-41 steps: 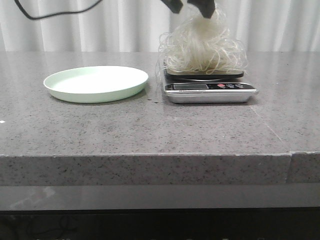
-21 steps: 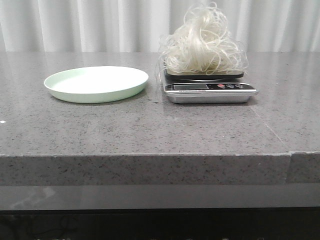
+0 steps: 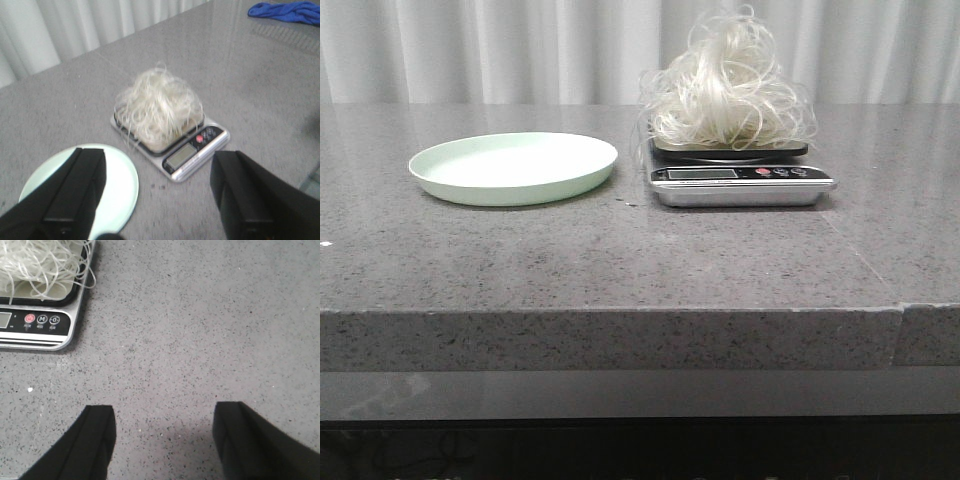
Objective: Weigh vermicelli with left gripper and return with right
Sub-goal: 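Lower the right gripper onto the vermicelli on the scale and close it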
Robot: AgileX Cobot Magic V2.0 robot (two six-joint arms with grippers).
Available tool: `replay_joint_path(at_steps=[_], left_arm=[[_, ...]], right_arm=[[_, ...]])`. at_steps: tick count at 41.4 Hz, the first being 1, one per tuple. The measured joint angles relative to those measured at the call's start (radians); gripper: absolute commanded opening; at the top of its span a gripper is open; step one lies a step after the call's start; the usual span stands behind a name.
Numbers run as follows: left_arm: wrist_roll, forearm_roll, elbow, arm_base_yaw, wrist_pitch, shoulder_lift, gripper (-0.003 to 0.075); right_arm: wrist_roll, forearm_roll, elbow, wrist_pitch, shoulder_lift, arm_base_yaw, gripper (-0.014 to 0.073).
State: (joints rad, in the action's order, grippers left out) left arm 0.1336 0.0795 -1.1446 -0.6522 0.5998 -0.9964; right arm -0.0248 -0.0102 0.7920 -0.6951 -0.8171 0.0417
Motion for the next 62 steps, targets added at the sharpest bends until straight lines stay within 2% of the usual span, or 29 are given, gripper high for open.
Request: replay_joint_path(at_steps=[12,16,25,39,62], left_arm=[[0.000,0.000,0.269,0.000,-0.027,0.259,0.0505],[0.000,0.000,0.327,0.000,-0.027,0.331,0.0505],[0.000,0.000,0.379,0.000,-0.027,0.397,0.0505],[0.000,0.000,0.381,0.000,-0.033,0.397,0.0505],[0.000,0.001,0.381,0.000,-0.035,0.397,0.0505]], right_arm=[[0.010,-0.007,0.000,0.004,0.000,0.000,0.0526],[0.059,-0.041,0.000,0.014,0.000,0.004,0.0526],[0.192,-0.181,0.031,0.054,-0.029,0.115,0.0526],[0.208,-0.210,0.259,0.052,-0.292,0.294,0.0526],[0.208,-0.123,0.732,-0.057,-0.799,0.310,0.0526]])
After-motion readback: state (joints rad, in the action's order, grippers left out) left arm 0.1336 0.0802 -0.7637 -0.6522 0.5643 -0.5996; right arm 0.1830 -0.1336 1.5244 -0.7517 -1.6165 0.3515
